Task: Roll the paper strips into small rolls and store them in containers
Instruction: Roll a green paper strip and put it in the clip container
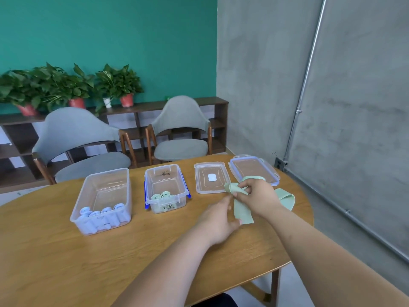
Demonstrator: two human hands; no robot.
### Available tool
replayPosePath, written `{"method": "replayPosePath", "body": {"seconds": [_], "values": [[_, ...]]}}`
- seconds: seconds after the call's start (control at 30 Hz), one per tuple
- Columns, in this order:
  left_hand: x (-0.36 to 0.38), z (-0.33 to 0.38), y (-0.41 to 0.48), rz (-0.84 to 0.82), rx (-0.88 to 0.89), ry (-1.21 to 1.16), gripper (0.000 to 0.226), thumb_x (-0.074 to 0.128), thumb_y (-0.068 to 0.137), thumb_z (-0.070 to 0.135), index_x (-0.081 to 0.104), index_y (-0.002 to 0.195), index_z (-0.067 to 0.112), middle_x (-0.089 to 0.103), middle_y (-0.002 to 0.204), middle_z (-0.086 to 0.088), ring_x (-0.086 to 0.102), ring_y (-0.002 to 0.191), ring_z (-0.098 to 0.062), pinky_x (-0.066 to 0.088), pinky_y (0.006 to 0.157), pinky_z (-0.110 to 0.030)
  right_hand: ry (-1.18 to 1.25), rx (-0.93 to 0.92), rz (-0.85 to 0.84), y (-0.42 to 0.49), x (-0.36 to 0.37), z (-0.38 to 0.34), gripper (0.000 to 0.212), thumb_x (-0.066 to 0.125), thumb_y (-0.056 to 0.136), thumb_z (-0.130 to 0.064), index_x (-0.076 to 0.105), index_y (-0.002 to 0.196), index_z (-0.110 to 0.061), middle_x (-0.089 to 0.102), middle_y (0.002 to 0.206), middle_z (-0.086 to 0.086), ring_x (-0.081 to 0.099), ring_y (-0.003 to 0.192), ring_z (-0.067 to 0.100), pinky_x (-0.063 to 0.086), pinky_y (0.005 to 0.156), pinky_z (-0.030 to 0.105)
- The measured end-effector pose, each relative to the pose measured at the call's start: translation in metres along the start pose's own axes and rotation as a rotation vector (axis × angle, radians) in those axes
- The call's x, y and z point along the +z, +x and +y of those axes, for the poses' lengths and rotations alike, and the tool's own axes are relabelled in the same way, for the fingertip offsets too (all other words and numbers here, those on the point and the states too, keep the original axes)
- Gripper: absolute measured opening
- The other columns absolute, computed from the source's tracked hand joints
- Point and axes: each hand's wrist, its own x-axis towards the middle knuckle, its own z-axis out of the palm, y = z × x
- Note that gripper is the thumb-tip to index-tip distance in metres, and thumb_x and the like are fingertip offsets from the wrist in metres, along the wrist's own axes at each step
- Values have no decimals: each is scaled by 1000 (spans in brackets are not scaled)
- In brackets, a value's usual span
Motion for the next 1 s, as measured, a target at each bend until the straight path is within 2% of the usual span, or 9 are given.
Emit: {"method": "replayPosePath", "body": {"seconds": [0.13, 0.33, 0.4, 0.53, 0.6, 0.67, 0.8, 0.9, 1.0], "values": [[-12, 6, 0, 95, -6, -209, 66, 75, 91, 40, 44, 149, 38, 62, 108, 20, 65, 101, -8, 54, 98, -36, 210, 19, 11, -4, -1, -15, 15, 77, 92, -40, 70, 98, -29, 75, 79, -2, 75, 61, 19, 65, 68, 41], [-33, 11, -6, 177, -51, -469, 57, 77, 92, 21, 54, 144, 30, 73, 103, 10, 68, 98, -6, 50, 85, -24, 423, 74, -20, -12, -3, -32, 21, 69, 99, -37, 75, 103, -17, 79, 84, 2, 78, 75, 20, 66, 68, 43], [-40, 9, -7, 221, -70, -511, 47, 78, 91, 16, 62, 133, 28, 76, 97, 8, 71, 94, -8, 55, 88, -29, 457, 90, -29, -14, -4, -37, 23, 67, 100, -37, 75, 104, -16, 78, 88, 3, 77, 78, 21, 66, 68, 41], [-59, 6, -15, 273, -81, -715, 26, 75, 94, 15, 68, 117, 23, 77, 103, 0, 77, 89, -20, 62, 91, -46, 313, 25, 4, -23, -8, -49, 36, 61, 101, -48, 71, 91, -14, 76, 75, 2, 75, 68, 18, 58, 60, 28], [-75, 10, -22, 293, -61, -836, 24, 72, 97, 11, 66, 120, 17, 77, 102, -10, 78, 79, -27, 66, 80, -42, 149, -20, 71, -23, -7, -54, 38, 59, 99, -56, 68, 94, -19, 73, 73, -2, 71, 74, 17, 52, 66, 31], [-92, 17, -28, 332, -54, -924, 22, 67, 100, 6, 65, 119, 16, 77, 97, -16, 78, 74, -29, 66, 71, -36, 121, -103, 150, -24, -8, -62, 32, 62, 96, -58, 67, 106, -28, 69, 86, -5, 66, 83, 13, 49, 72, 31], [-125, 27, -37, 354, -69, -1089, 12, 67, 100, 3, 74, 110, 4, 78, 103, -19, 80, 87, -28, 65, 80, -35, 319, -320, 170, -37, -17, -95, 20, 59, 99, -59, 70, 103, -43, 65, 109, -11, 62, 100, 0, 47, 86, 19], [-148, 29, -48, 329, -54, -1161, 16, 63, 103, 7, 74, 112, 2, 81, 98, -13, 80, 92, -27, 63, 91, -40, 532, -360, 6, -51, -24, -120, 38, 53, 100, -65, 75, 101, -34, 75, 101, -6, 68, 101, 11, 56, 93, 36], [-170, 29, -61, 340, -69, -1074, 24, 54, 103, 9, 77, 111, 7, 81, 96, -9, 80, 88, -23, 63, 89, -37, 556, -421, -24, -57, -27, -136, 24, 73, 94, -50, 75, 107, -30, 78, 100, -9, 72, 97, 13, 59, 94, 40]]}}
